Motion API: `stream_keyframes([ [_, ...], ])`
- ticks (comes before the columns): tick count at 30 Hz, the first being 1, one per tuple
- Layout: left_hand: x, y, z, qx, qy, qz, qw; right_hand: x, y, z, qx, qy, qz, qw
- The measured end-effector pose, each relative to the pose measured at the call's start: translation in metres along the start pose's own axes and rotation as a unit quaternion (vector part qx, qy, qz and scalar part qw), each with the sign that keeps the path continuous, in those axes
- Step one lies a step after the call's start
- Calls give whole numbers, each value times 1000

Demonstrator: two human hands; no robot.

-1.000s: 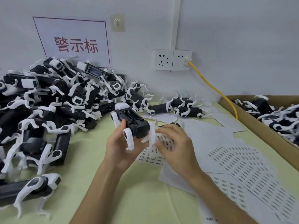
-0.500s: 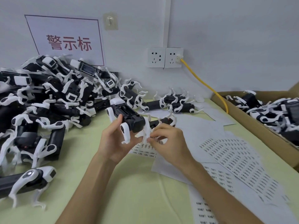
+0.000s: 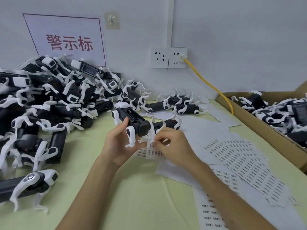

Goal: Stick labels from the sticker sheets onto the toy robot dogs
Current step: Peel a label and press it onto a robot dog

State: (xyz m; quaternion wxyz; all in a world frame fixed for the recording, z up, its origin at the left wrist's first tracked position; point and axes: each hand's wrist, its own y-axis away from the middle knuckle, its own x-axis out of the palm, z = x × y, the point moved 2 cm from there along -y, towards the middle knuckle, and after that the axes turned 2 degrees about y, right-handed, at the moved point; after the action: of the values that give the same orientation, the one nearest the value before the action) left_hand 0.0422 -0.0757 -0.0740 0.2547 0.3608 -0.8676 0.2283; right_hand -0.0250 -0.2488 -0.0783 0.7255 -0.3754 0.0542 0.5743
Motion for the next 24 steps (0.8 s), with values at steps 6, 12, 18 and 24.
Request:
stream_keyframes([
  [6, -4, 0, 0, -15, 18, 29, 999, -1, 0, -4, 26, -7, 18, 999],
  [12, -3, -3, 2, -32, -3, 48, 998, 0, -1, -6, 43, 15, -18, 999],
  [18, -2, -3, 1, -56, -1, -25, 998, -2, -1, -11, 113, -69, -75, 988],
  [24, -20, 0, -15, -99, -36, -176, 979, -7, -3, -15, 128, -125, -90, 980],
])
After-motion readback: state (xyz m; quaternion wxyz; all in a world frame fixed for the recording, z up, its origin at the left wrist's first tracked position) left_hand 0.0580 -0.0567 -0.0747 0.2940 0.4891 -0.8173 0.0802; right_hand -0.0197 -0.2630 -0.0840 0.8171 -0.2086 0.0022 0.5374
